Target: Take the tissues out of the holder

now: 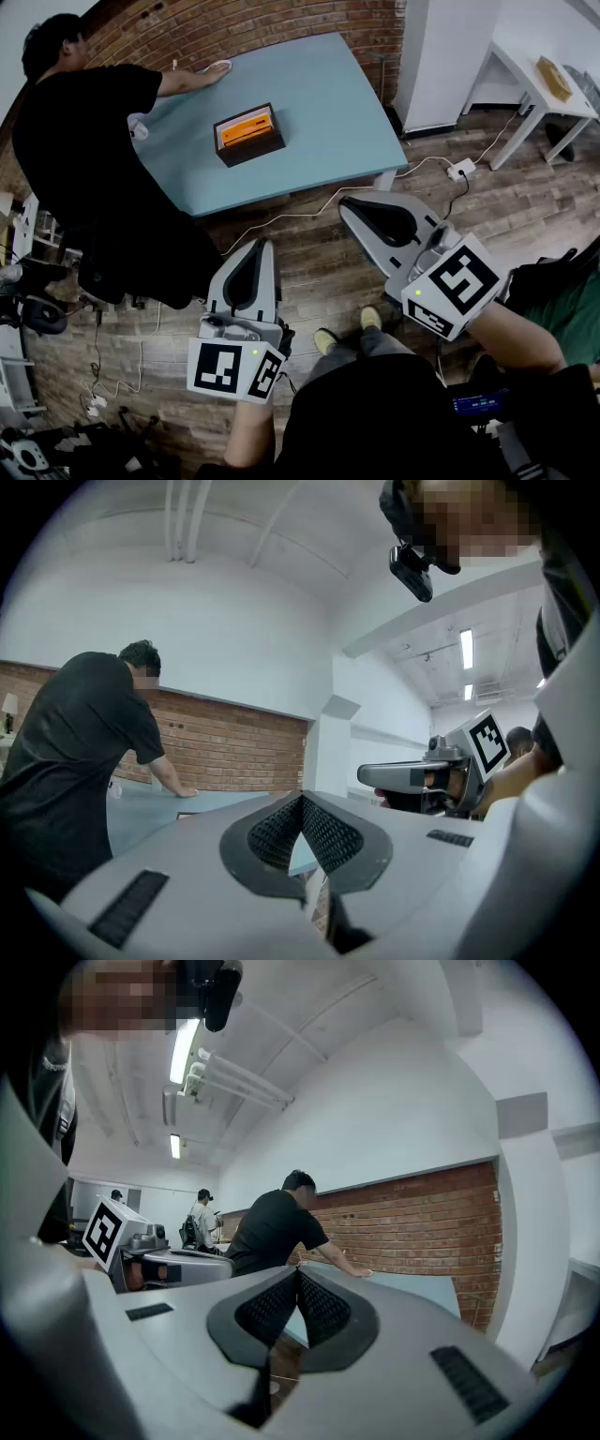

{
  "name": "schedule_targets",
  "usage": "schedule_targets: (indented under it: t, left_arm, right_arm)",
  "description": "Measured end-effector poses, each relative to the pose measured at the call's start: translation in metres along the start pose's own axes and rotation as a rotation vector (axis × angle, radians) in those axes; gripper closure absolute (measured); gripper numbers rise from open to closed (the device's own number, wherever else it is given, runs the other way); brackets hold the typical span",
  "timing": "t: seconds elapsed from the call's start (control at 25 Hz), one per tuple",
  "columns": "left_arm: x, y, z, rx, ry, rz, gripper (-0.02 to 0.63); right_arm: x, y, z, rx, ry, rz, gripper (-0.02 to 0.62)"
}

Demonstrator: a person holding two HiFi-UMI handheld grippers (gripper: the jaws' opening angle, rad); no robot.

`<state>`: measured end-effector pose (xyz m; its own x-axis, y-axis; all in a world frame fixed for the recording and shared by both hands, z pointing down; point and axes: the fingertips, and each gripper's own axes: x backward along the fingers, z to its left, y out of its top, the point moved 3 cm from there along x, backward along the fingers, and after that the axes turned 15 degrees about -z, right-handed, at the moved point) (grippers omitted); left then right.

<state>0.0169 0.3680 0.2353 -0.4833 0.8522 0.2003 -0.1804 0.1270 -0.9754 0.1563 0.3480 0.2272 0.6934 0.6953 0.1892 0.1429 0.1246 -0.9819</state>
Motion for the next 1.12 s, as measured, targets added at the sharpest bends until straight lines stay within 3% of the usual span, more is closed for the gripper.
schedule_targets:
  t: [0.56, 1.12]
  left_arm:
    - [0.029, 0.013, 0.031, -0.014, -0.039, 0.005, 0.604]
    - [0.068, 0.022, 0.08, 0.024, -0.031, -0.018, 0.604]
  right_arm:
    - [-0.032, -0.001, 0.038, -0.022, 0.006, 0.0, 0.594]
    - [-0.062, -0.015, 0.088, 0.036, 0.034, 0.049, 0.594]
